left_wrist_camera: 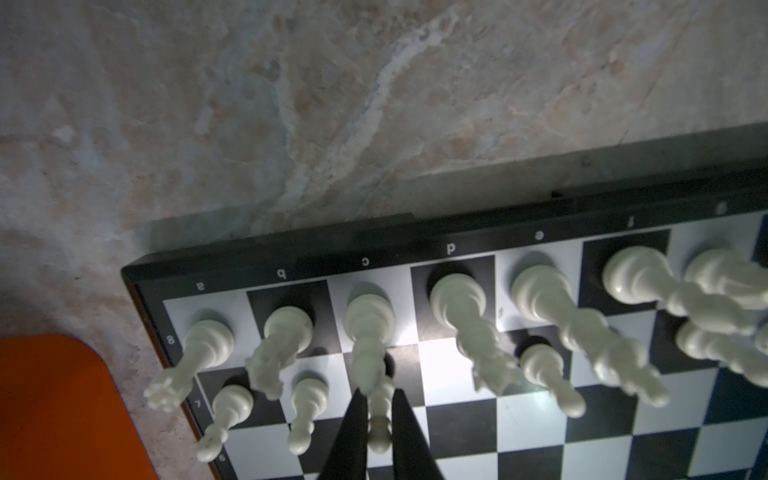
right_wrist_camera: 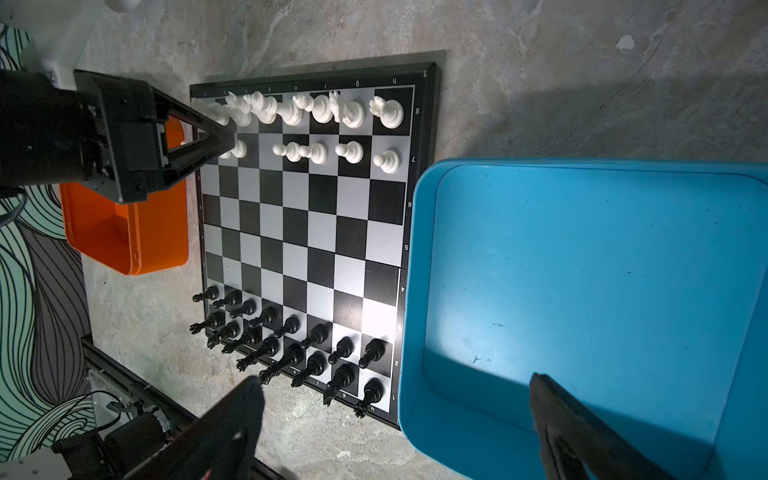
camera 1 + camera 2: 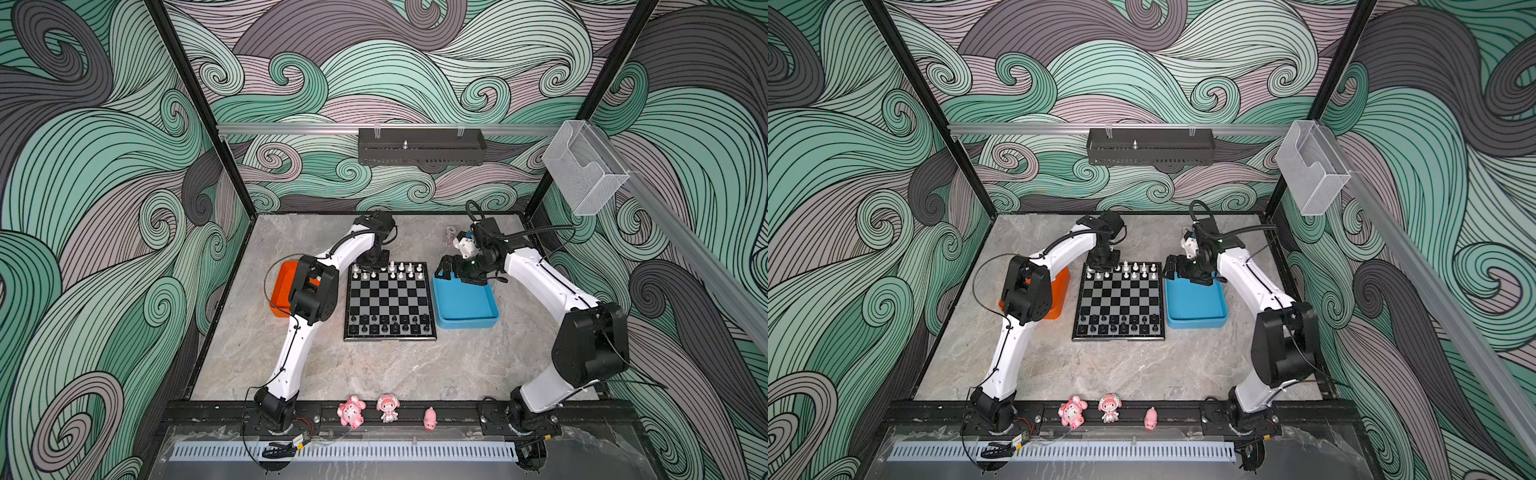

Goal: Set up the chess pieces on the board
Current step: 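Lower the white pawn toward an empty square in the second-farthest row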

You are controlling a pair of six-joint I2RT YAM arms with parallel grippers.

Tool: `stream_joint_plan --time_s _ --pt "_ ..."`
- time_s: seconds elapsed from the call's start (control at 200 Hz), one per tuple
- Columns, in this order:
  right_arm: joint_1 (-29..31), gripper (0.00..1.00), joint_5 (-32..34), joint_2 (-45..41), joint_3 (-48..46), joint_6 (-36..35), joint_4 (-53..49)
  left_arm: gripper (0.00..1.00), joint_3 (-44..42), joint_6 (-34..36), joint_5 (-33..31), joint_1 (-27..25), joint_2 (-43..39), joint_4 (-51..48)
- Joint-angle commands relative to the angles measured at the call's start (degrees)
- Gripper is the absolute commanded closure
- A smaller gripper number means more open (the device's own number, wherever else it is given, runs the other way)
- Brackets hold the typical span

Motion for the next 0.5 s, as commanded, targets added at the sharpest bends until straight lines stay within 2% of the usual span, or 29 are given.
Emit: stream_joint_plan --time_s 0.0,0.495 --pt "-0.33 0.01 -0.52 0.39 -0.45 -1.0 0.25 0.84 1.97 -0.74 -0.24 -0.25 1.37 -0.34" --pt "-0.4 0.01 -0.58 0.39 -0.46 -0.97 0.3 0.85 1.55 -1.3 0.59 -0.25 1.78 0.21"
